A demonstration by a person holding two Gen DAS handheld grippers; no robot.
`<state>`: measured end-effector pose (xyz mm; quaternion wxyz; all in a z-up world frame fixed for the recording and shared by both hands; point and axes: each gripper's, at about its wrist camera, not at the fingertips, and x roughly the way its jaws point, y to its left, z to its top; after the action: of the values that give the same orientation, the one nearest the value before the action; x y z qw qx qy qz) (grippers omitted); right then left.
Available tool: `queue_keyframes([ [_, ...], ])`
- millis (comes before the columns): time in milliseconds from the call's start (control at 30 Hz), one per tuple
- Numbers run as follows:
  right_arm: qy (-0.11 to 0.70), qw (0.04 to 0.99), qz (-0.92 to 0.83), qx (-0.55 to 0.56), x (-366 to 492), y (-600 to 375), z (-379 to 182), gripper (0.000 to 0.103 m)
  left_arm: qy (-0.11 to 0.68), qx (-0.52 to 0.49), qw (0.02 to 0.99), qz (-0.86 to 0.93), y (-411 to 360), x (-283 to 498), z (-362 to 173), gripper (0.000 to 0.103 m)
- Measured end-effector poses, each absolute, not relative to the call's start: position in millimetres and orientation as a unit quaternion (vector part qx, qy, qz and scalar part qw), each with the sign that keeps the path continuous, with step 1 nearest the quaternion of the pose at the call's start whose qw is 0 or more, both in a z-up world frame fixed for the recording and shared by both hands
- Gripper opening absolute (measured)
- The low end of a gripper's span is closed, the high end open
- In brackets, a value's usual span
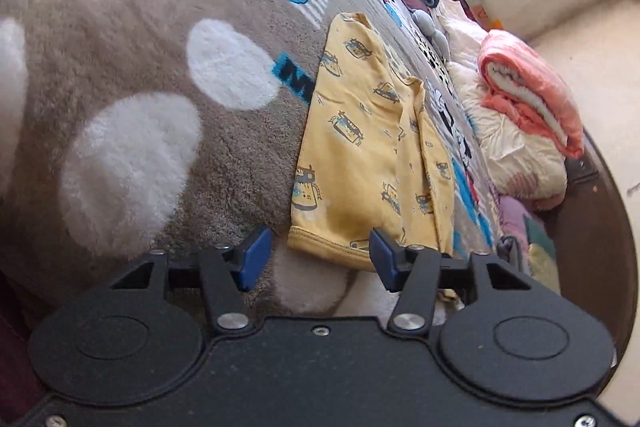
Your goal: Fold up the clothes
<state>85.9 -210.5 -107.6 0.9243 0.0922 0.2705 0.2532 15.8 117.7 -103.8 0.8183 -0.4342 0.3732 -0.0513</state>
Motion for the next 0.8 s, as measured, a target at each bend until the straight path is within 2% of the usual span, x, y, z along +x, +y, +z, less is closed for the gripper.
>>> queue_keyframes([
  [100, 0.272, 0.924, 0.254, 0.087, 86.8, -208.5, -109.1, 0.091, 0.370, -0.462, 0.804, -0.052, 120.9, 15.5, -109.0, 0.033],
  [200, 0.272, 0.924, 0.255, 0.084, 86.3, -206.2, -110.3, 0.094, 0.359, -0.460, 0.811, -0.038, 125.0, 13.9, -107.6, 0.009],
  [267, 0.272, 0.924, 0.255, 0.081, 87.3, -204.1, -110.9, 0.096, 0.332, -0.444, 0.832, -0.031, 128.9, 10.4, -96.5, 0.006],
  [533, 0.271, 0.924, 0.256, 0.080, 87.2, -202.2, -111.4, 0.098, 0.234, -0.385, 0.892, 0.047, 161.1, -5.6, -61.8, 0.004],
  [667, 0.270, 0.924, 0.258, 0.076, 88.1, -202.4, -113.0, 0.099, 0.254, -0.403, 0.877, 0.068, 169.8, -2.6, -73.9, 0.004],
  [767, 0.270, 0.925, 0.259, 0.076, 89.4, -201.0, -113.6, 0.100, 0.277, -0.432, 0.856, 0.072, 168.8, 1.4, -85.9, 0.015],
  [800, 0.270, 0.925, 0.258, 0.076, 89.6, -200.6, -113.6, 0.101, 0.277, -0.431, 0.855, 0.074, 167.8, 1.0, -86.2, 0.026],
])
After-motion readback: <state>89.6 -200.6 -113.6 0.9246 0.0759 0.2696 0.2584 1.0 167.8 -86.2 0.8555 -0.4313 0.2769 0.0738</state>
